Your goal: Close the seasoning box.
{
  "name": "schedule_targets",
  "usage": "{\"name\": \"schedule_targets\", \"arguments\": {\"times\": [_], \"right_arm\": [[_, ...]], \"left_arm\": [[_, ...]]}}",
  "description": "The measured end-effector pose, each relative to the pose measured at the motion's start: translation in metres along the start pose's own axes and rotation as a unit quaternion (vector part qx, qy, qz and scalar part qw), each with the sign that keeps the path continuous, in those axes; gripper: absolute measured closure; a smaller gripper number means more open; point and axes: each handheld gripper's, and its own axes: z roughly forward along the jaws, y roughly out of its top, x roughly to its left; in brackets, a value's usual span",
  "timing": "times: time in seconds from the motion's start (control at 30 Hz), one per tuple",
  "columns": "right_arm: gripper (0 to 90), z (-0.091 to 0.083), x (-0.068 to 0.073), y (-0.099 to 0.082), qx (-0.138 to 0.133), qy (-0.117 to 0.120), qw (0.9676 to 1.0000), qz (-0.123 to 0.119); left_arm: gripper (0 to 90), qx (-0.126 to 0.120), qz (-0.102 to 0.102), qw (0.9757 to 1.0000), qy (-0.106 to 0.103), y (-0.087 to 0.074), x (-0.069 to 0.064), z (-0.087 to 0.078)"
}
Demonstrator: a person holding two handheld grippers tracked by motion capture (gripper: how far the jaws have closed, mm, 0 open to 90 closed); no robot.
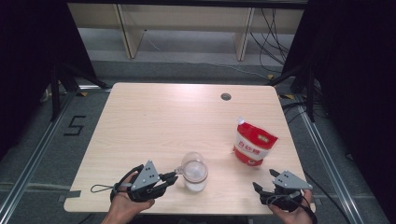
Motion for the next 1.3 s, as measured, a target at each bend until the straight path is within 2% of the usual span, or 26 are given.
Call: {"name": "schedule_targets", "arguments": {"times": [0.03,0.1,0.13,0.17,0.2,0.23,0.37,0.43,0.47,0.53,0.57,0.63,0.67,0.7,0.73,0.8,0.87,0.93,1.0,1.07,1.17,1.2,1.27,1.3], "right_arm": [[25.2,0.0,0.0,0.0,0.001,0.002,1.0,0.003],[25.2,0.0,0.0,0.0,-0.001,0.001,1.0,-0.002],[25.2,0.0,0.001,0.0,0.006,0.007,0.9999,0.01],[25.2,0.0,0.0,0.0,0.001,0.001,1.0,0.001],[25.2,0.0,0.0,0.0,0.001,0.001,1.0,0.001],[25.2,0.0,0.002,0.0,0.004,0.002,0.9999,0.011],[25.2,0.0,0.002,0.0,0.002,0.003,1.0,0.009],[25.2,0.0,0.003,0.0,0.002,0.003,1.0,0.009],[25.2,0.0,0.003,0.0,0.002,0.002,1.0,0.008],[25.2,0.001,0.001,0.0,-0.001,0.002,1.0,-0.001],[25.2,0.0,0.003,0.0,0.002,0.003,0.9999,0.012],[25.2,0.001,0.003,0.0,0.001,0.0,1.0,0.006],[25.2,0.001,0.003,0.0,0.002,-0.002,1.0,0.006],[25.2,0.001,0.001,0.0,0.0,-0.002,1.0,-0.006],[25.2,0.001,0.001,0.0,0.001,0.002,1.0,-0.002],[25.2,0.001,0.001,0.0,0.0,0.001,1.0,-0.002],[25.2,0.001,0.001,0.0,0.0,0.002,1.0,-0.001],[25.2,0.001,0.001,0.0,0.001,0.0,1.0,-0.003],[25.1,0.001,0.003,0.0,0.008,0.01,0.9999,0.011],[24.8,0.001,0.003,0.0,0.009,0.009,0.9999,0.009],[24.8,0.002,0.002,0.0,0.001,0.003,1.0,-0.007],[24.7,0.002,0.001,0.0,0.001,0.002,1.0,-0.008],[24.7,0.002,0.001,0.0,0.001,0.003,1.0,-0.008],[24.7,0.002,0.001,0.0,0.001,0.002,1.0,-0.008]], "left_arm": [[76.6,0.001,0.006,1.0,-0.004,0.0,0.002,-0.001],[73.5,-0.001,-0.003,1.0,0.0,-0.002,0.002,-0.002],[70.4,-0.001,-0.013,0.9999,0.0,-0.003,0.002,-0.003],[68.8,0.003,0.001,1.0,0.002,-0.003,0.004,-0.004],[66.7,0.003,0.003,1.0,0.0,-0.003,0.004,-0.004],[64.0,0.003,-0.01,0.9999,0.004,-0.004,0.004,-0.004],[56.4,0.004,-0.008,1.0,0.001,-0.005,0.005,-0.005],[52.3,0.001,-0.022,0.9998,0.001,-0.007,0.004,-0.006],[50.2,0.0,-0.01,1.0,-0.002,-0.008,0.006,-0.007],[47.0,0.004,-0.023,0.9997,0.003,-0.01,0.007,-0.009],[45.7,-0.003,-0.029,0.9996,0.004,-0.011,0.007,-0.01],[43.8,-0.007,-0.034,0.9994,0.007,-0.013,0.009,-0.012],[43.1,-0.006,-0.028,0.9996,0.009,-0.013,0.011,-0.013],[42.5,-0.003,-0.039,0.9991,0.013,-0.014,0.01,-0.015],[41.5,-0.003,-0.028,0.9995,0.012,-0.014,0.012,-0.016],[39.1,-0.008,-0.037,0.9992,0.009,-0.016,0.013,-0.017],[36.7,-0.003,-0.047,0.9989,0.005,-0.017,0.012,-0.017],[34.8,0.002,-0.045,0.9989,0.007,-0.019,0.012,-0.017],[32.3,0.006,-0.048,0.9988,0.004,-0.02,0.012,-0.016],[28.4,0.009,-0.054,0.9985,0.008,-0.022,0.013,-0.016],[24.4,0.013,-0.039,0.9991,0.009,-0.024,0.016,-0.017],[21.1,0.006,-0.056,0.9984,0.011,-0.025,0.013,-0.017],[16.2,0.005,-0.056,0.9984,0.009,-0.028,0.015,-0.017],[15.4,0.012,-0.063,0.9978,0.014,-0.029,0.014,-0.018]]}}
